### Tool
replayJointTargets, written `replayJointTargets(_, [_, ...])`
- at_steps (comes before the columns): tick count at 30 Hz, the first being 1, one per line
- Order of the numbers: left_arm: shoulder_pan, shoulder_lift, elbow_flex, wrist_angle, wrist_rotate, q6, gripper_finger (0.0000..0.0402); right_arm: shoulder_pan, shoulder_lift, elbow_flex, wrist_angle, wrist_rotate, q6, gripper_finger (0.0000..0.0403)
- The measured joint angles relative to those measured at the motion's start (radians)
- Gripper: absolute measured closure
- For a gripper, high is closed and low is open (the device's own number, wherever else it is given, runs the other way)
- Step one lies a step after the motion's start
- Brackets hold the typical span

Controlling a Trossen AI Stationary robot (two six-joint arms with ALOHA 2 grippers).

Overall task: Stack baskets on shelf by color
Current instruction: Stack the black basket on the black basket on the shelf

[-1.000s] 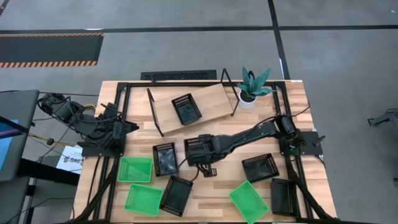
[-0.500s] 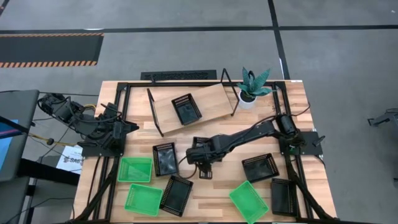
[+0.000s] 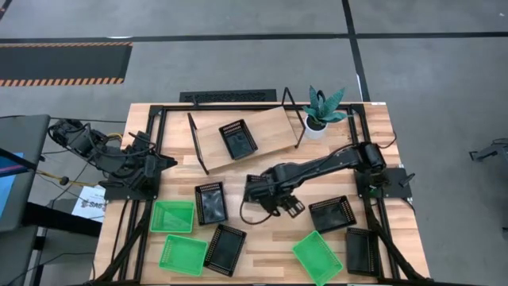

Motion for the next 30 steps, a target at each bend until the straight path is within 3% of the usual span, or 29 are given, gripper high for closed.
replayJointTargets(9, [0.000,0.000,0.000,-0.009,-0.001,-0.001,0.0175,0.023,-0.004,-0.132,0.108,0.036,-0.063,0.0149])
replayJointTargets(14, [0.000,0.000,0.000,-0.008,-0.019,-0.009,0.0175,0.037,-0.003,-0.203,0.189,0.122,-0.094,0.0149])
replayJointTargets(21, [0.000,0.000,0.000,-0.007,-0.028,-0.032,0.0175,0.035,-0.002,-0.278,0.233,0.134,-0.066,0.0162])
replayJointTargets(26, [0.000,0.000,0.000,-0.007,-0.028,-0.042,0.0175,0.049,-0.003,-0.275,0.267,0.129,-0.030,0.0258])
replayJointTargets(30, [0.000,0.000,0.000,-0.007,-0.028,-0.048,0.0175,0.052,-0.003,-0.228,0.191,-0.045,0.010,0.0375])
